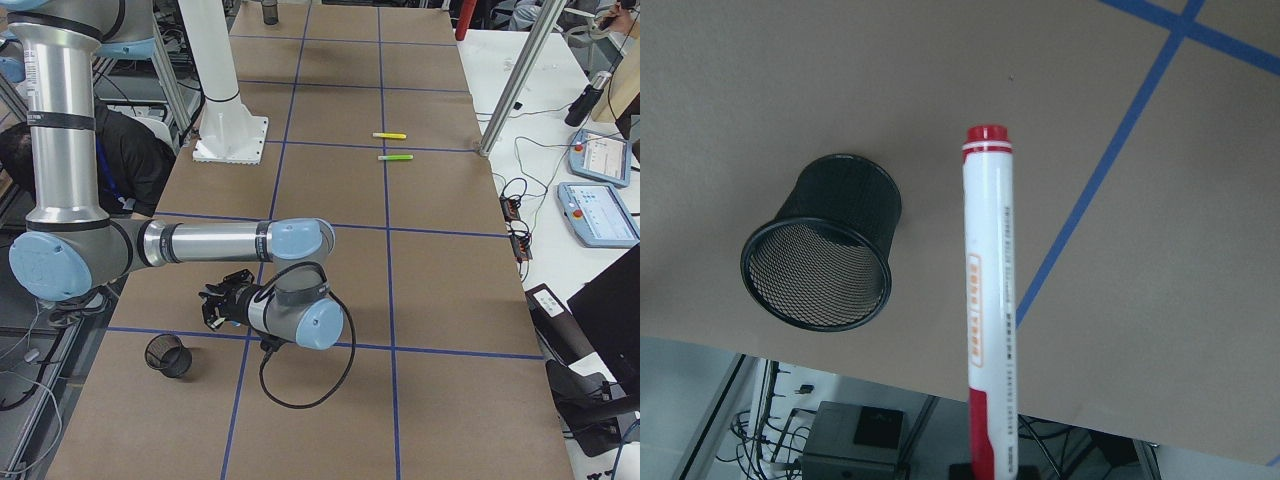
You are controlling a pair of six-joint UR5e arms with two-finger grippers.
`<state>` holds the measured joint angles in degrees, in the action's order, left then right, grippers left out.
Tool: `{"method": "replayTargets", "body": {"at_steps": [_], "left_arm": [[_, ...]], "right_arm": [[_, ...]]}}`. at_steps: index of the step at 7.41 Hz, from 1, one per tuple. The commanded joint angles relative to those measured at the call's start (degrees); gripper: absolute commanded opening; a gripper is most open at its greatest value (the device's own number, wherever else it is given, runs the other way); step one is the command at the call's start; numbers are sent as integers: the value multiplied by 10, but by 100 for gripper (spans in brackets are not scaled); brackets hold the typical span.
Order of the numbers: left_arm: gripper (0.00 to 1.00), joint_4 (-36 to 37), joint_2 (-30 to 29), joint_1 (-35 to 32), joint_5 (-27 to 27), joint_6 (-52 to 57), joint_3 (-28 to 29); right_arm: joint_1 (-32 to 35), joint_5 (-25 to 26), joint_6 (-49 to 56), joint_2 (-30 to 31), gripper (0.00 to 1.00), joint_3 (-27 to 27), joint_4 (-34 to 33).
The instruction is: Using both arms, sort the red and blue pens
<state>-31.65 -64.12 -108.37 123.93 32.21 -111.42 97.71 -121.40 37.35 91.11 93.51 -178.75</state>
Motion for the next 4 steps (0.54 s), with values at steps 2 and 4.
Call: {"method": "replayTargets", "body": {"at_steps": [2, 4], "left_arm": [[0, 50, 1, -36, -1, 4, 4], [0, 64, 7, -53, -5, 4, 28]], "right_arm": [[1, 2, 25, 26, 0, -69, -24], [1, -1, 27, 50, 0, -69, -20]]}}
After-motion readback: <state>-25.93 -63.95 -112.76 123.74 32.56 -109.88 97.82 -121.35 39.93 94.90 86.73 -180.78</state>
